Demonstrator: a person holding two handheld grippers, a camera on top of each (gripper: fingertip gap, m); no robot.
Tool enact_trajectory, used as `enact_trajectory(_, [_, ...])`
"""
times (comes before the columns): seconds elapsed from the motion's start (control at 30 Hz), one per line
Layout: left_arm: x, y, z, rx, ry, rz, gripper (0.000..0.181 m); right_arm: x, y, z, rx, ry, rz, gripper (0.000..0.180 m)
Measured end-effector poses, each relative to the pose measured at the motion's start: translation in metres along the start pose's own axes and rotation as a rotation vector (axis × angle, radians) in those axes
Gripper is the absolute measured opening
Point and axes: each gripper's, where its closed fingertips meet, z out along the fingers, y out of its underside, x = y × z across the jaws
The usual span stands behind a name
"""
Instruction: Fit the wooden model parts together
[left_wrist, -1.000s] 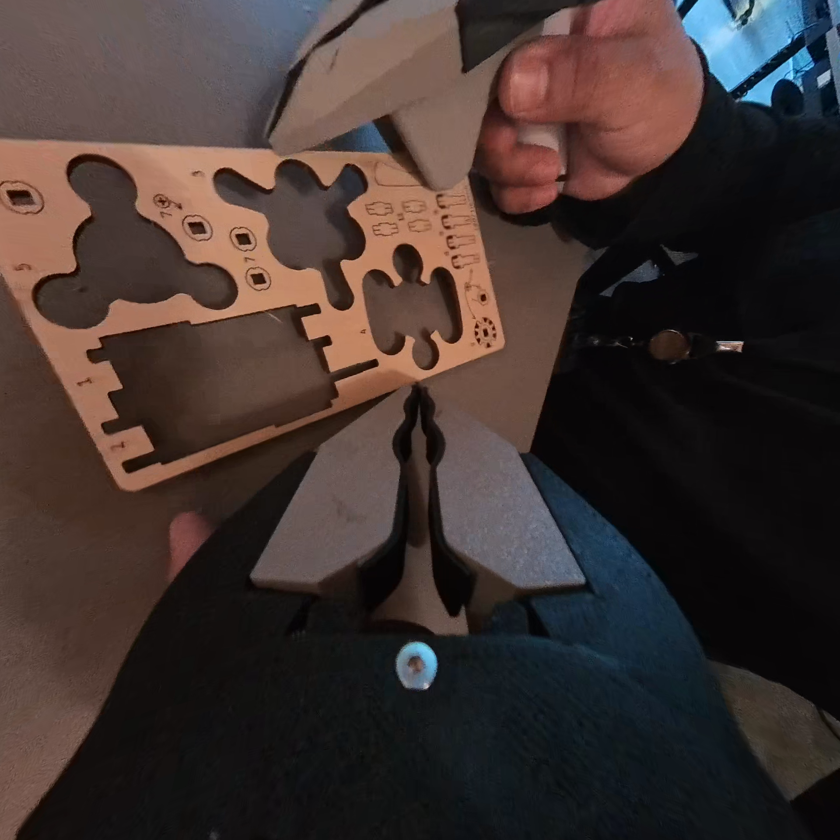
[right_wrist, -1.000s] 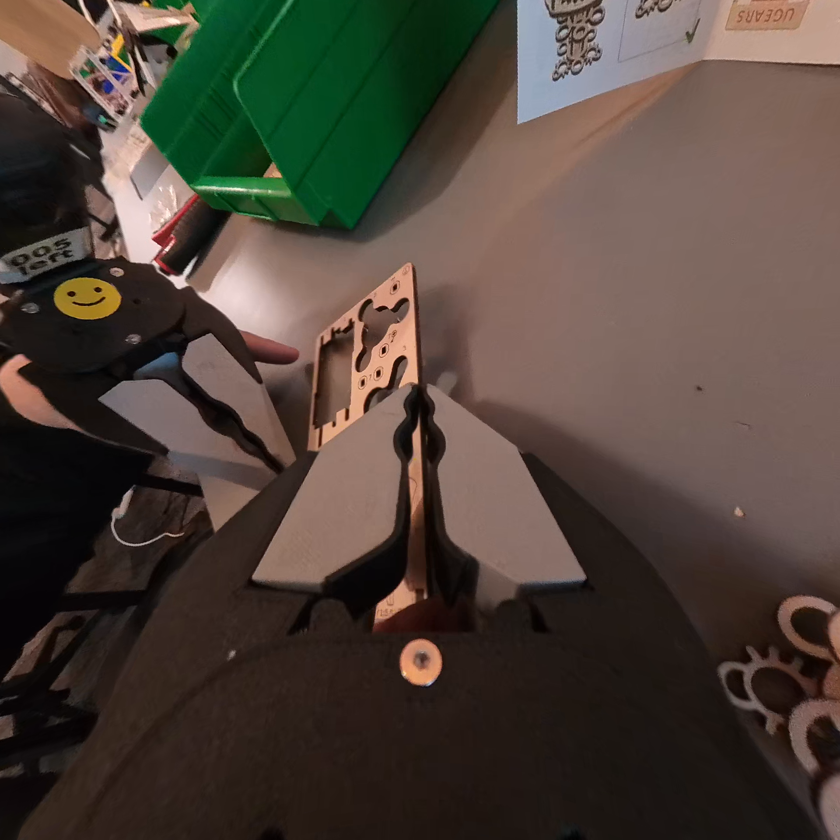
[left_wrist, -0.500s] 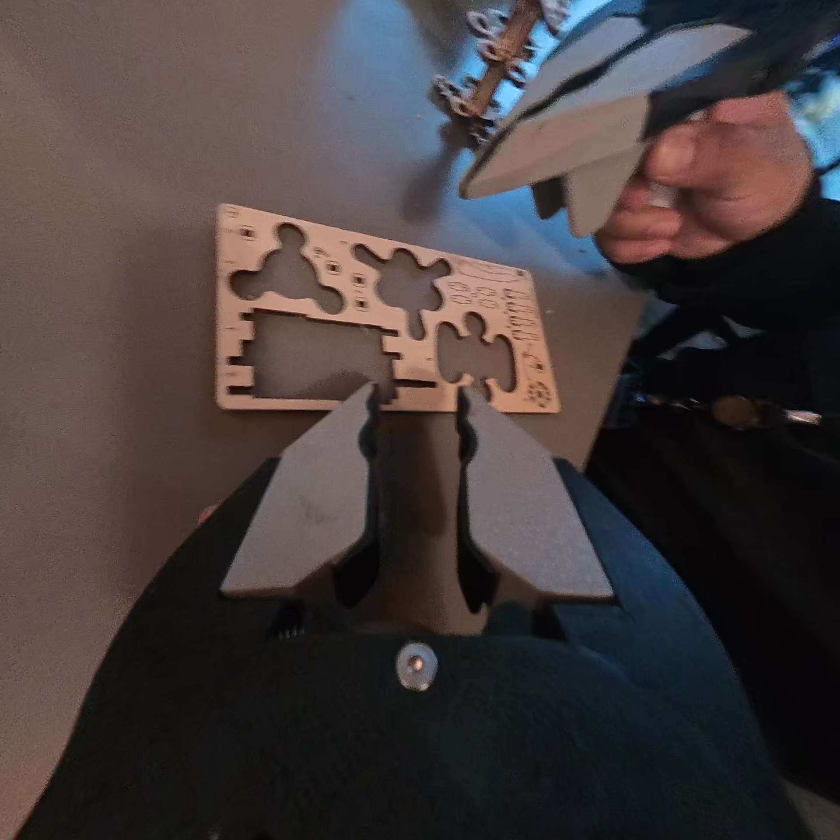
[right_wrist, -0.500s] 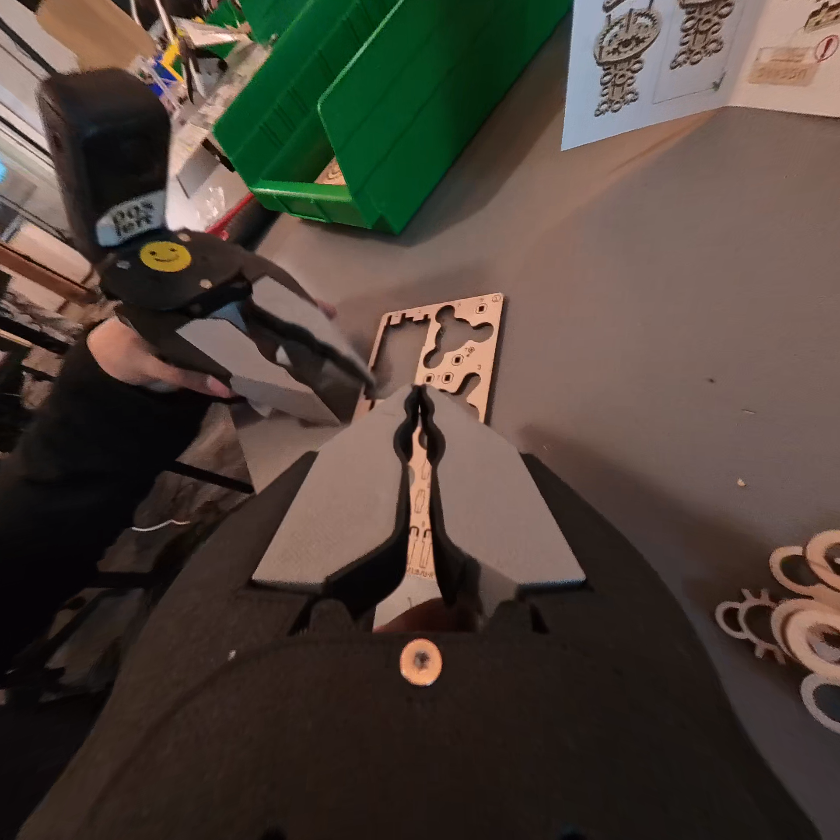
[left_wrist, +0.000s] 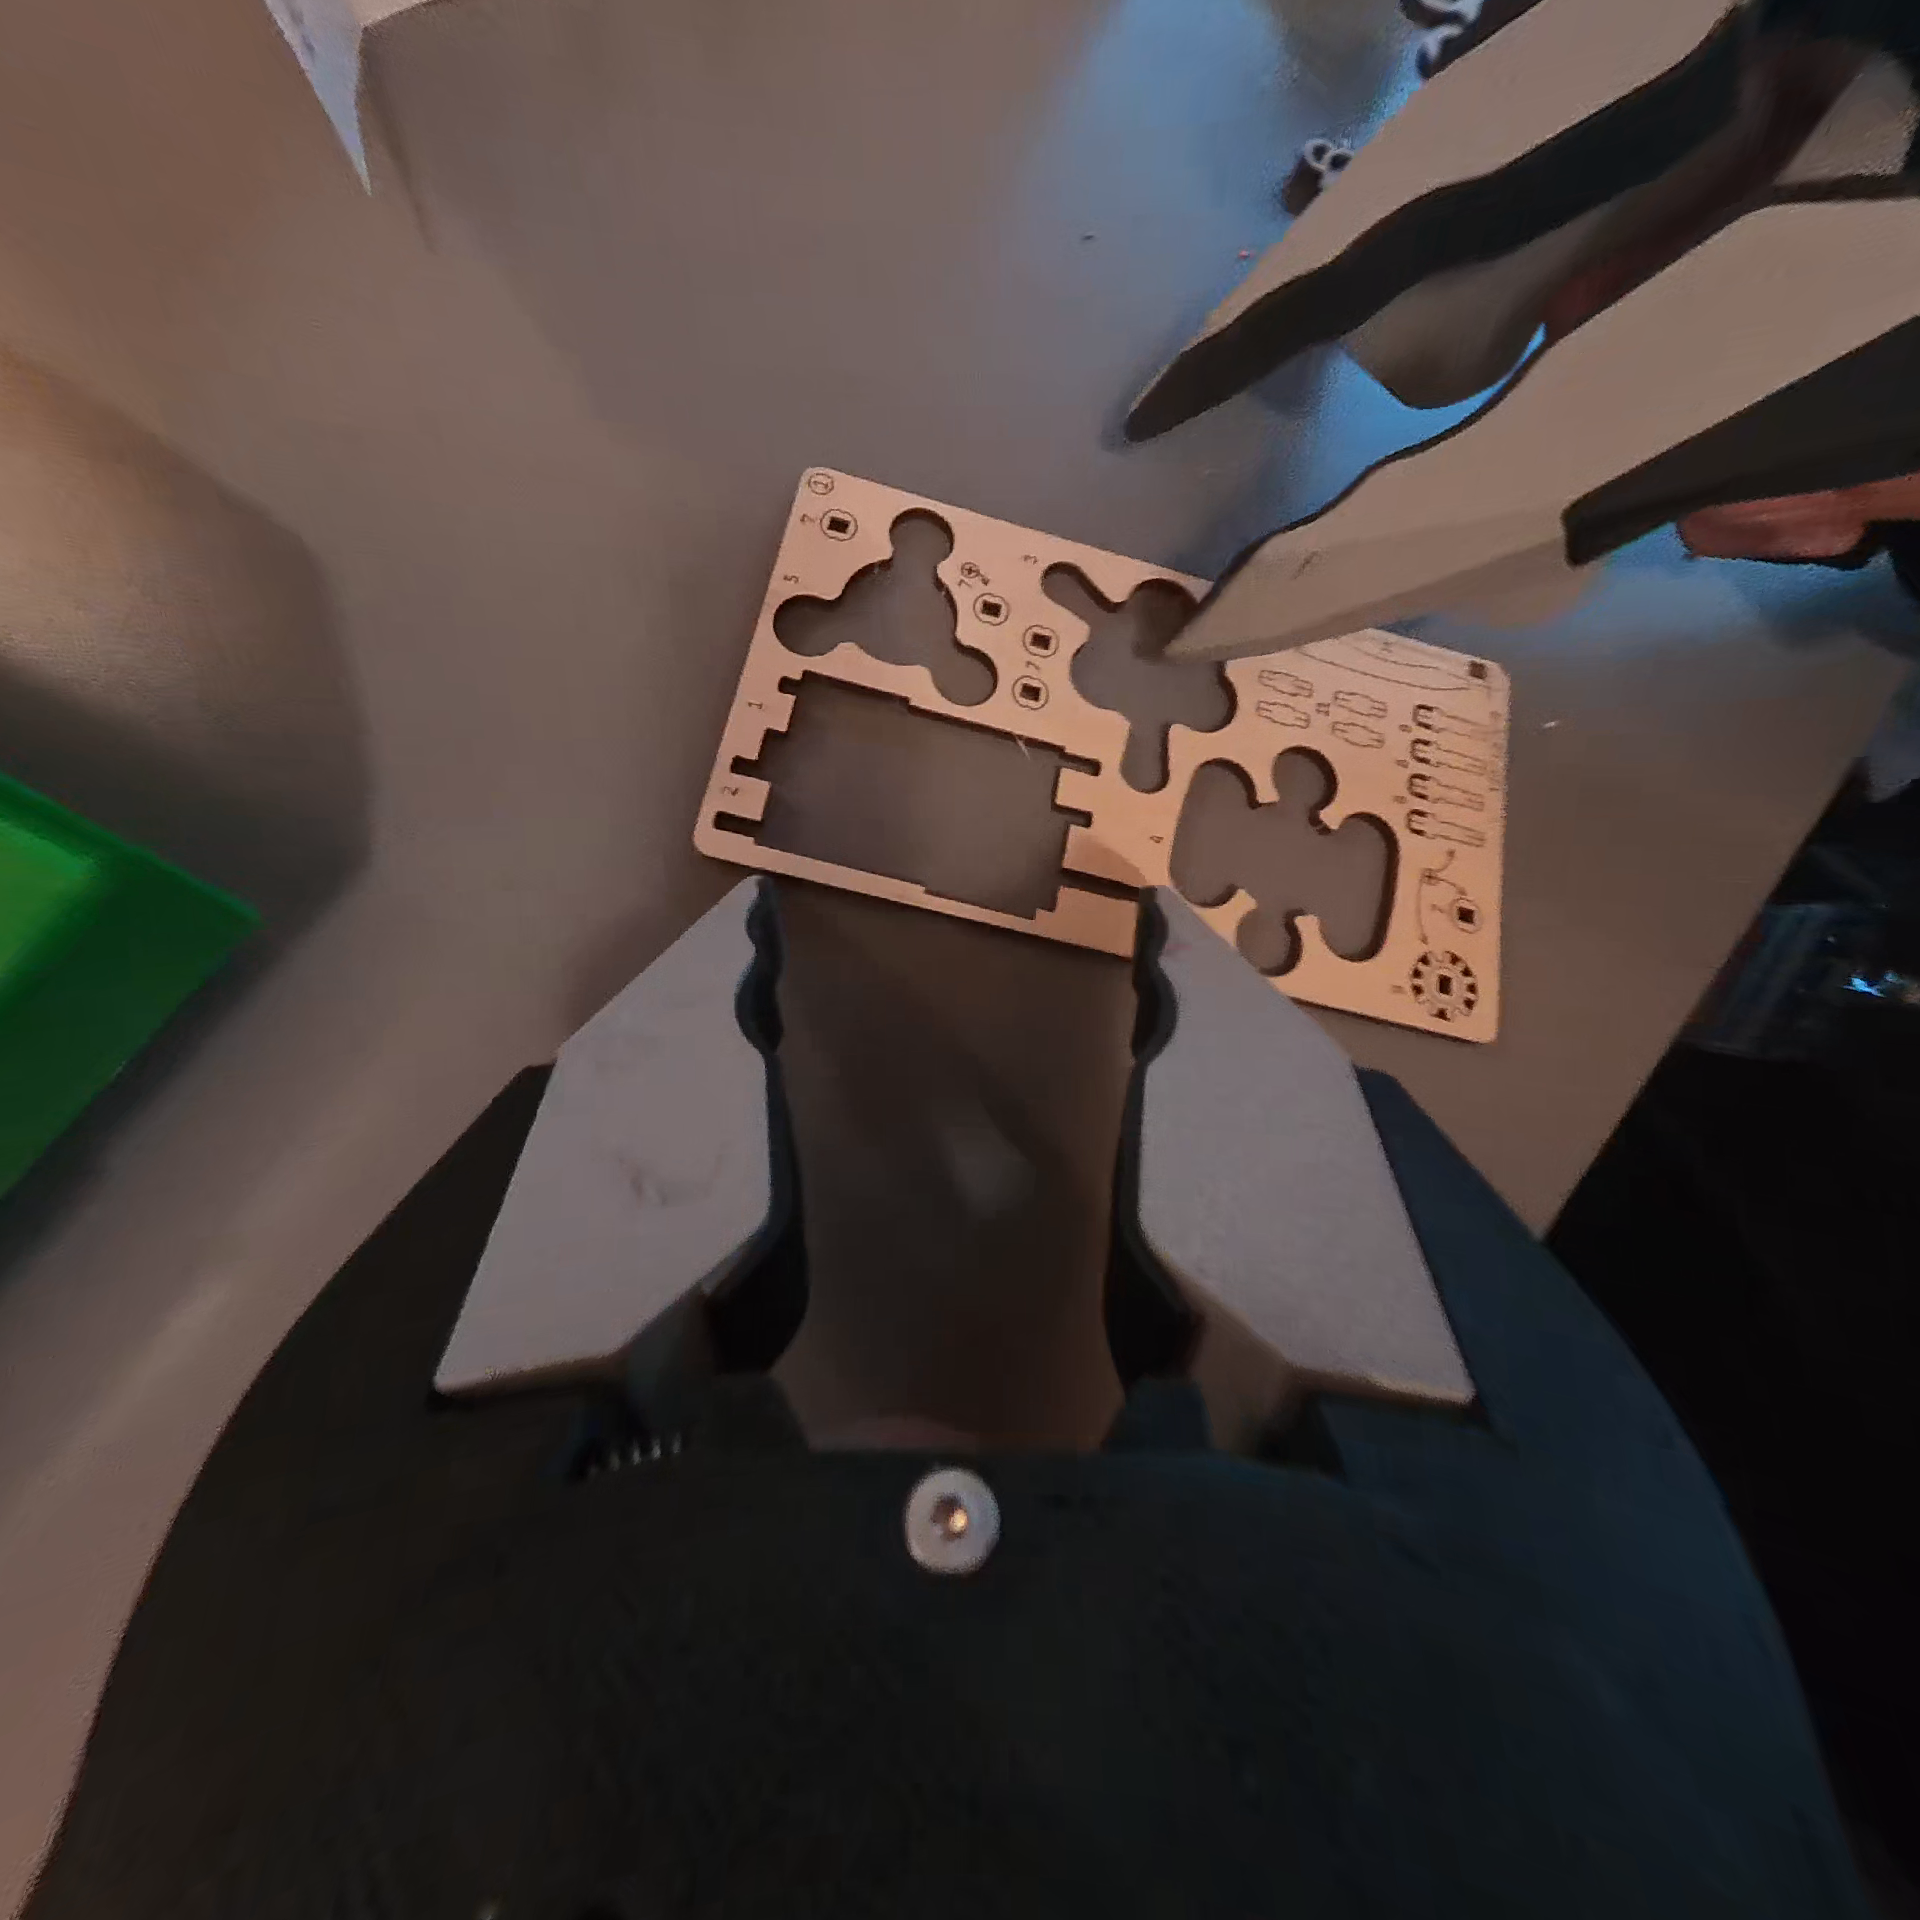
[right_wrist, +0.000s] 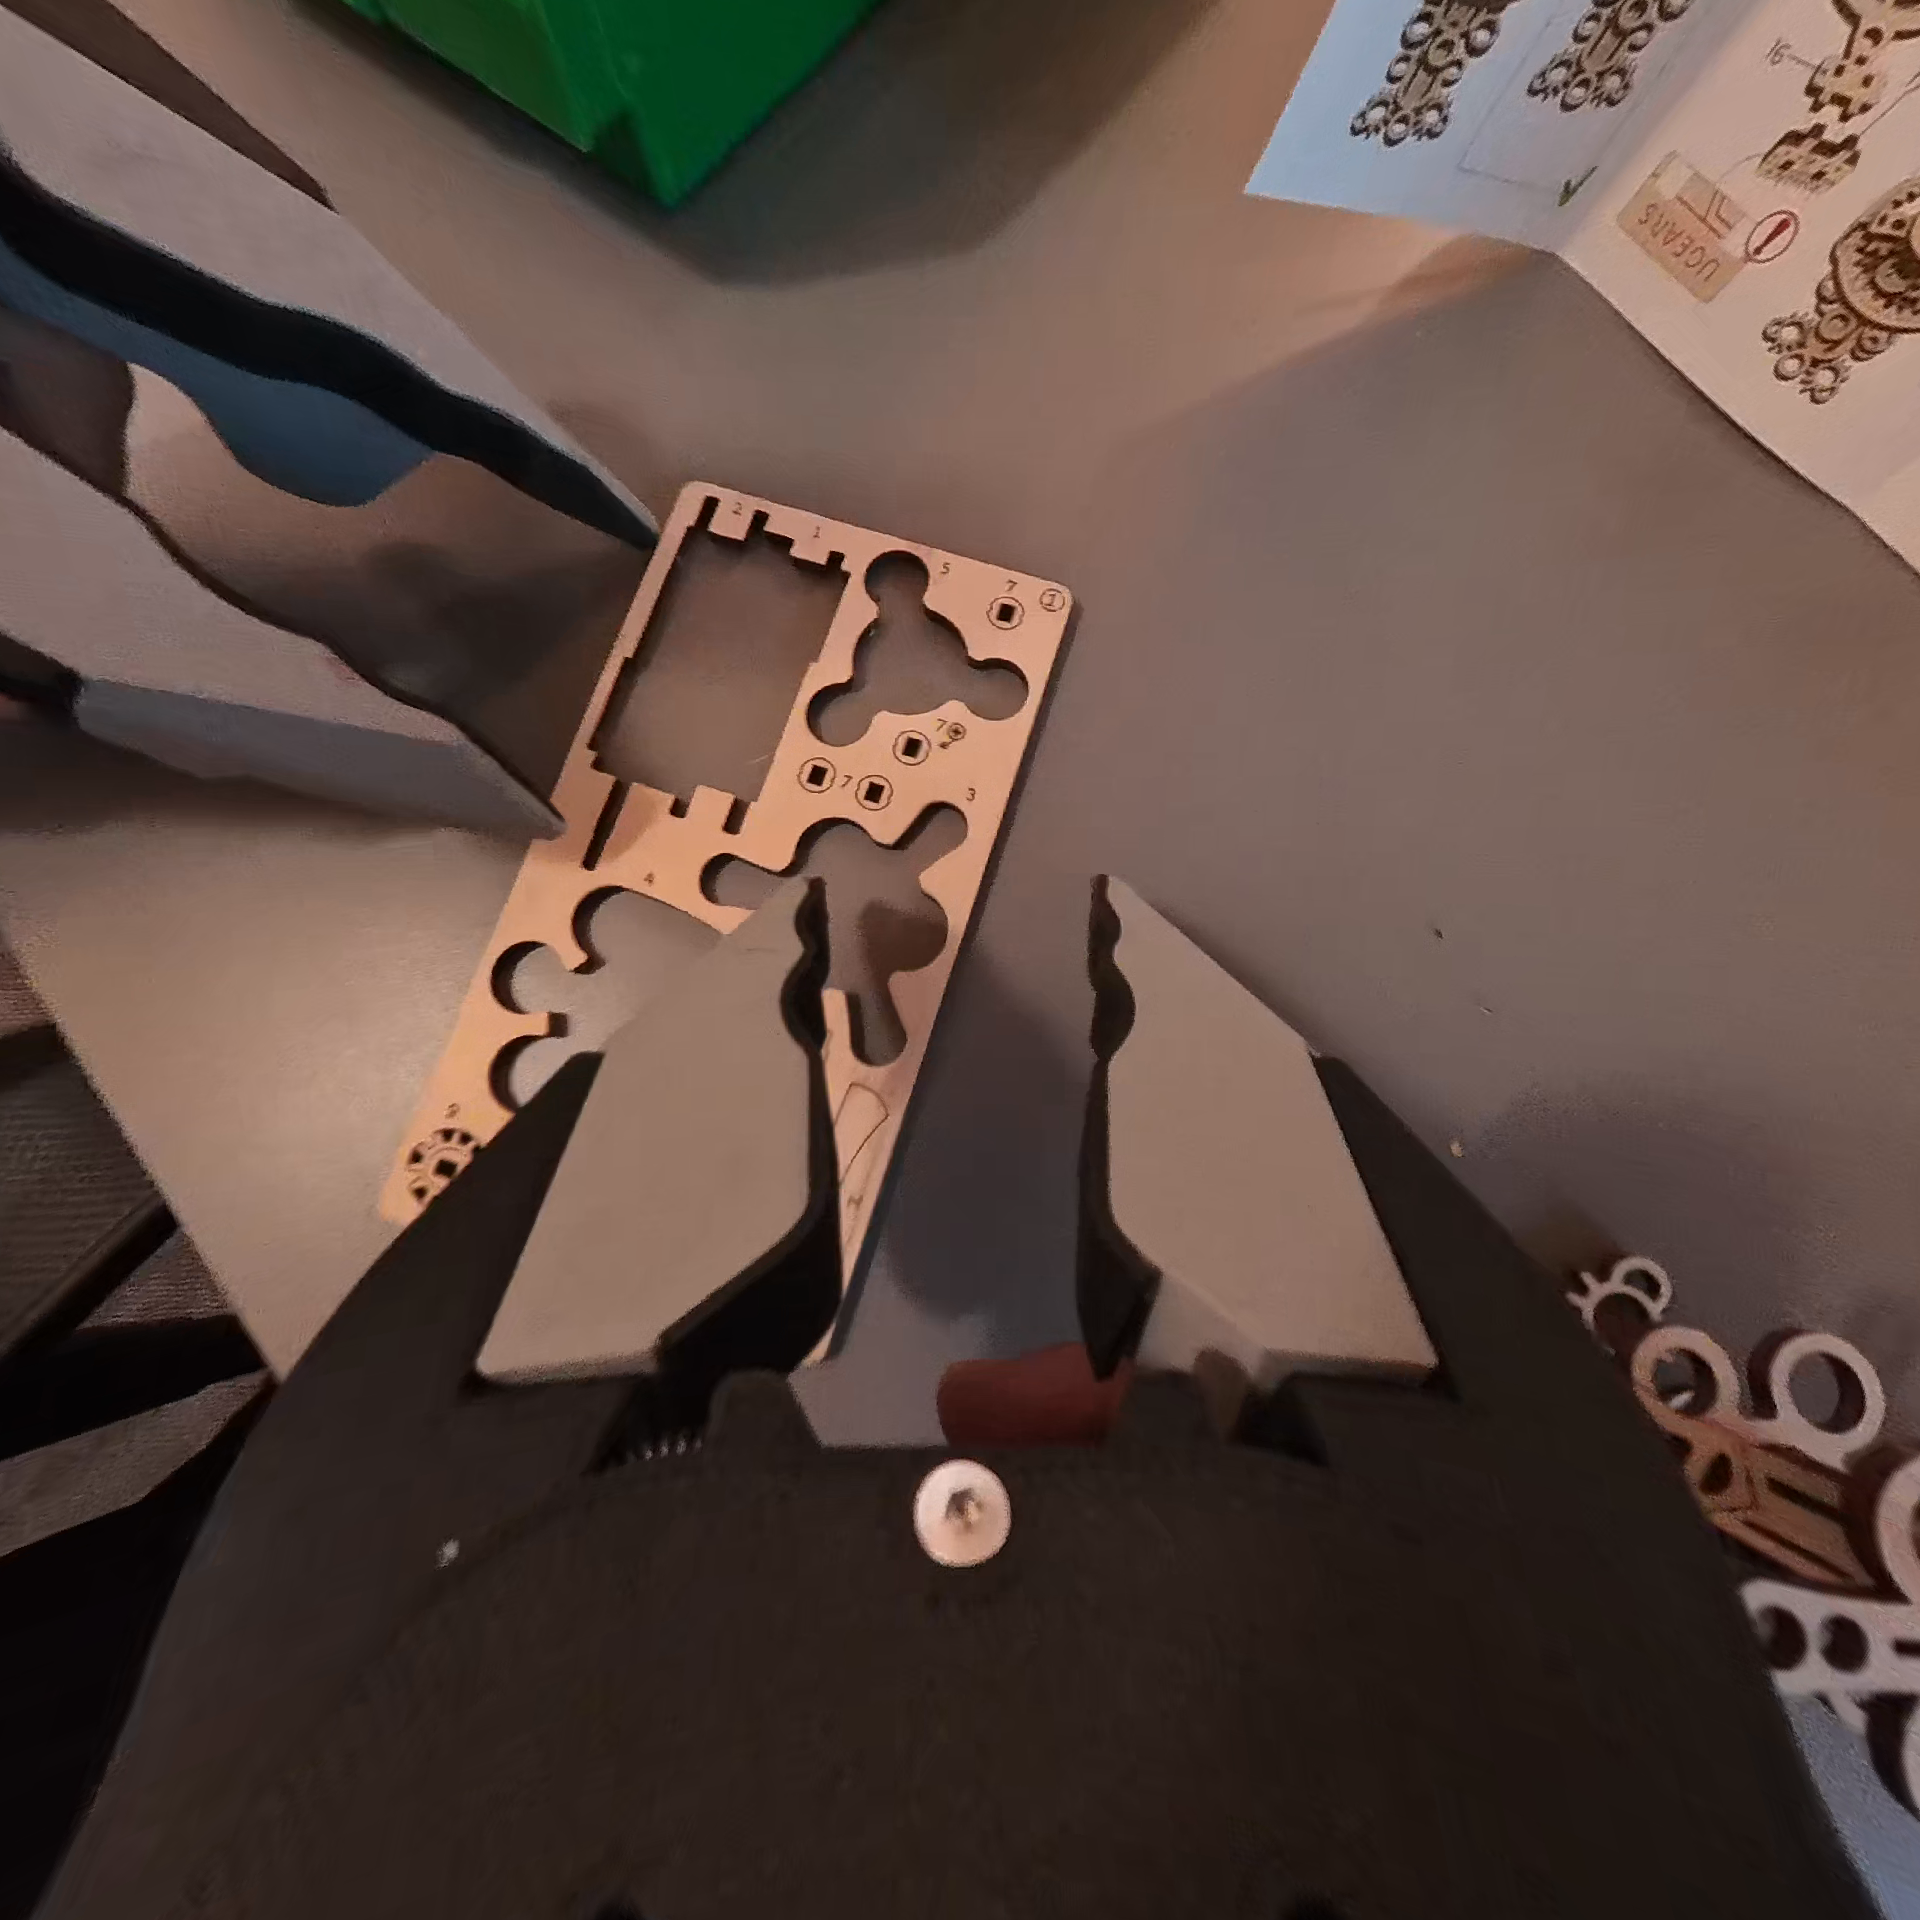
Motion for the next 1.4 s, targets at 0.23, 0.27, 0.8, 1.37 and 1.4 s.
enact_trajectory(0.23, [0.004, 0.003, 0.003, 0.011, -0.063, 0.056, 0.078, -0.006, 0.008, 0.007, -0.008, 0.017, -0.01, 0.05])
enact_trajectory(0.27, [0.004, 0.003, 0.003, 0.008, -0.065, 0.059, 0.078, -0.006, 0.008, 0.007, -0.008, 0.017, -0.01, 0.05])
enact_trajectory(0.8, [0.003, 0.002, 0.001, 0.022, -0.052, 0.008, 0.079, -0.001, 0.005, 0.01, 0.007, -0.001, -0.102, 0.003])
enact_trajectory(1.37, [-0.011, -0.041, 0.004, 0.204, 0.184, -0.287, 0.077, 0.003, -0.031, -0.039, 0.265, 0.149, -0.203, 0.0])
enact_trajectory(1.4, [-0.007, -0.045, 0.004, 0.221, 0.224, -0.295, 0.068, 0.003, -0.032, -0.042, 0.276, 0.155, -0.206, 0.0])
